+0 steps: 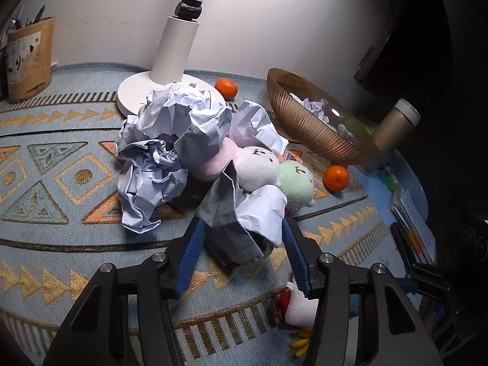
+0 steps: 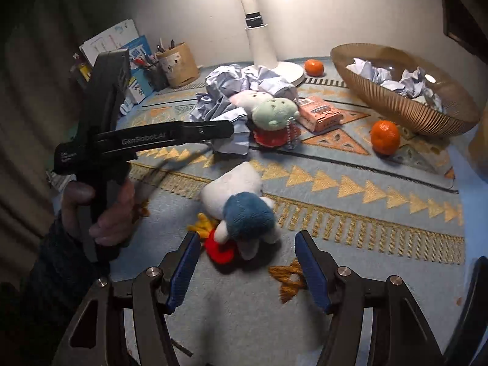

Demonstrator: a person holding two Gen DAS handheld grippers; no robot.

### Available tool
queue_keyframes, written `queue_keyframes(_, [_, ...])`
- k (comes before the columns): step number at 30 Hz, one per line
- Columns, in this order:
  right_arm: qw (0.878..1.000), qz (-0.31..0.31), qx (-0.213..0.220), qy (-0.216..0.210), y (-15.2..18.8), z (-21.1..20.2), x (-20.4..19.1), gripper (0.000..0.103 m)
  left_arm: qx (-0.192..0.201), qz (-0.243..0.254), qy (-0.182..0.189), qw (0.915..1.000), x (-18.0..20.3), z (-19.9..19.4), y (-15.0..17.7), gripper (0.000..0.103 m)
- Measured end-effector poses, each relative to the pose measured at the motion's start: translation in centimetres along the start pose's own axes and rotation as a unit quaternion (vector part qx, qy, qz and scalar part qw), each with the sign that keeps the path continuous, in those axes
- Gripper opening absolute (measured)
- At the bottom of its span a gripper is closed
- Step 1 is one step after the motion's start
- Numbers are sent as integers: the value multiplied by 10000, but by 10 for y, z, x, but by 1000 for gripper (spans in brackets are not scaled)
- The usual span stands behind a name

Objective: Organize objects
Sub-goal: 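Grasp the white-and-blue plush duck with the right gripper while the left gripper grasps crumpled paper, then carry the duck and paper into the brown bowl and open both grippers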

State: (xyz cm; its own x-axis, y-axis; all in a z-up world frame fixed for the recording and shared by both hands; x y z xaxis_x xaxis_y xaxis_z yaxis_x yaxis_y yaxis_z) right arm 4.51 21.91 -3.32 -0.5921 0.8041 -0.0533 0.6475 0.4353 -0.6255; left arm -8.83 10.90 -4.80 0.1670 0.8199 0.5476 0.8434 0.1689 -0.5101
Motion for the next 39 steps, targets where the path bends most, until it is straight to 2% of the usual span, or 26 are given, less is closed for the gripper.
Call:
queue_keyframes(2, [9999,-145,12,52,-7,4,3,63,11,0,-7,10000,0,0,0,50])
queue_keyframes(8, [9956,-800,-301,381,-18,39,-2,62,91,70,-83,9999,0,-2,1,50])
queue_keyframes(11, [9968,-754,-177,216,-18,39,-10,47,110,126,-119,9998,0,-2,0,50])
queue_keyframes(13, [9949,-872,-143,477,-17,37,-11,45,122,146,-117,9997,0,-3,0,49])
queue_keyframes(14, [9943,-894,-146,562,-16,35,-13,44,128,163,-99,9997,1,-4,0,44])
queue_keyframes(18, [9952,-588,148,772,-21,12,-1,44,150,195,-140,9996,1,-11,2,41])
queue_keyframes(22, [9923,413,652,969,-25,-14,40,44,270,262,-181,9991,1,-33,11,41])
queue_keyframes(24, [9894,847,626,999,-20,-12,61,44,313,276,-175,9990,0,-44,16,41])
queue_keyframes(27, [9881,1248,467,771,-11,3,76,45,394,334,-329,9981,-6,-52,23,41])
queue_keyframes(31, [9880,1394,286,596,-1,15,75,46,377,255,-415,9981,-14,-46,26,41])
queue_keyframes(33, [9880,1429,182,564,5,16,73,58,484,315,-317,9978,-11,-50,24,41])
queue_keyframes(35, [9871,1449,289,611,7,9,74,67,454,310,-281,9981,-12,-50,26,41])
queue_keyframes(39, [9878,1253,317,873,7,-3,75,68,392,347,-318,9981,-11,-46,29,41])
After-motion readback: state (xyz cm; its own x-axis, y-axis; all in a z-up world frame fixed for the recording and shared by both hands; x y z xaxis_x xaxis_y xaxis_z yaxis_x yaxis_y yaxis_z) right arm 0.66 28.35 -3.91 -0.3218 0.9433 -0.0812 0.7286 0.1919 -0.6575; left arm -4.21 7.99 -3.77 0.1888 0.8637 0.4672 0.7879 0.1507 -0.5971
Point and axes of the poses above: each gripper's, at about its wrist camera, not at the fingertips, and z roughly the way its jaws point, x to its right, y to its underside, the point moved 10 cm from there along z, roughly the way its jaws point, and after that the axes turned 15 degrees about -z, right-handed, at the moved point
